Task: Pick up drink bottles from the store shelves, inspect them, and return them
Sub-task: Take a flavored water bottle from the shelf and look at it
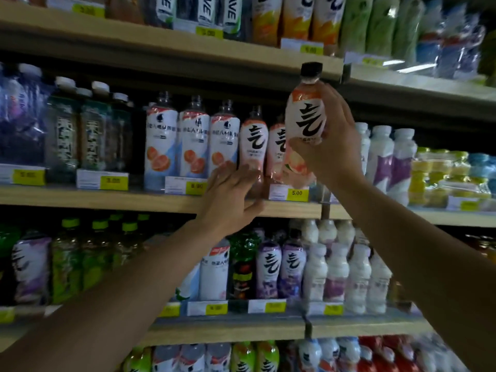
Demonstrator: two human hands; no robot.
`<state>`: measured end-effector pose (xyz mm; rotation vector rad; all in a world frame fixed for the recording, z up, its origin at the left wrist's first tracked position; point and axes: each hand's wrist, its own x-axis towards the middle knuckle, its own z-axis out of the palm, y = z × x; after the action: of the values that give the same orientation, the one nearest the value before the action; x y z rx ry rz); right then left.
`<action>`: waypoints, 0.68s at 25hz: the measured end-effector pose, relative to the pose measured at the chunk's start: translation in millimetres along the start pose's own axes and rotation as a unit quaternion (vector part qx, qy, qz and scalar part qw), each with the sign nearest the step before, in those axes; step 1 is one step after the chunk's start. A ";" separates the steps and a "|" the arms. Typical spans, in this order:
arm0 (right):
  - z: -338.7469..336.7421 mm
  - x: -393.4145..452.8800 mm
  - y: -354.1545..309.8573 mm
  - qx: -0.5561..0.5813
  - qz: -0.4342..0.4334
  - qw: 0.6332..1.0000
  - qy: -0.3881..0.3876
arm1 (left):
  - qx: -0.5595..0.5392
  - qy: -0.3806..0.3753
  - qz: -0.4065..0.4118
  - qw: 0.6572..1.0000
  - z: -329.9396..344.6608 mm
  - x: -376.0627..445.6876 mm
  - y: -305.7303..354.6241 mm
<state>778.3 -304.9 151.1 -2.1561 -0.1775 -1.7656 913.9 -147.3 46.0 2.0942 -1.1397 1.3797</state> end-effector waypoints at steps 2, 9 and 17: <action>5.6 4.8 0.8 0.020 -0.003 1.000 0.011 | 0.023 0.004 0.005 1.000 2.2 -4.0 -6.3; 32.9 19.5 26.5 0.063 0.018 0.998 -0.004 | 0.104 -0.009 -0.021 0.994 12.7 -11.0 -5.1; 64.2 25.5 35.0 0.067 0.035 0.997 0.012 | 0.121 -0.036 -0.030 0.992 12.0 -9.7 -7.3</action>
<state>854.1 -318.6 158.7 -2.0209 -0.2047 -1.6904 924.8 -147.1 32.8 2.3435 -0.9684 1.4882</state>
